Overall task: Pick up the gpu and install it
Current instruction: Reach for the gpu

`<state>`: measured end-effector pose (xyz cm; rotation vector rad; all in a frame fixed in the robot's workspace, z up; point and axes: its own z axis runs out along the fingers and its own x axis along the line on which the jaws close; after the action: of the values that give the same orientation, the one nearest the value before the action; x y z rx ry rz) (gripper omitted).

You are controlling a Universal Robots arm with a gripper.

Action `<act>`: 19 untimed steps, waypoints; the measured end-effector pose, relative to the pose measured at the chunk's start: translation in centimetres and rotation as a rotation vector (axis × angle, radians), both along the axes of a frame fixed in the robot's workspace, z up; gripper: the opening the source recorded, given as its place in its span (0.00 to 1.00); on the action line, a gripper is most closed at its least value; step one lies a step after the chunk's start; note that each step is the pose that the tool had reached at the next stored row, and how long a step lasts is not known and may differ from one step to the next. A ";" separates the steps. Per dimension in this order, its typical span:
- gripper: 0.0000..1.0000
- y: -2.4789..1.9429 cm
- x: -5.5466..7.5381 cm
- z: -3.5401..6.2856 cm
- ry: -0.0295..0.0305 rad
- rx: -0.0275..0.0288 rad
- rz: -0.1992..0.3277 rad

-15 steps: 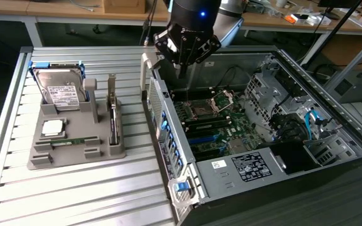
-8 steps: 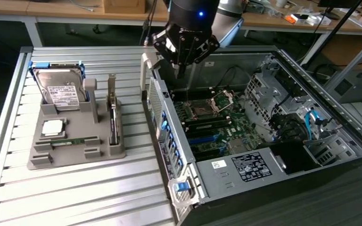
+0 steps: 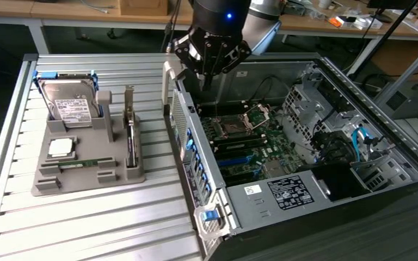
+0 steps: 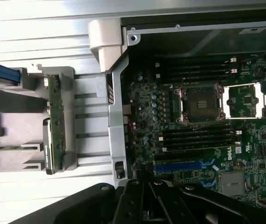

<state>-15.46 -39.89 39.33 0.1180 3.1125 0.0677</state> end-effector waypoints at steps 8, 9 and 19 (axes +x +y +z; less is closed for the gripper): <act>0.11 0.00 -0.3 0.00 0.0001 -0.0001 0.000; 0.11 0.00 -0.3 0.00 0.0001 0.0000 0.000; 0.11 0.00 -0.7 0.00 0.0000 -0.0001 0.000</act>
<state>-16.17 -39.89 39.33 0.1180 3.1125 0.0676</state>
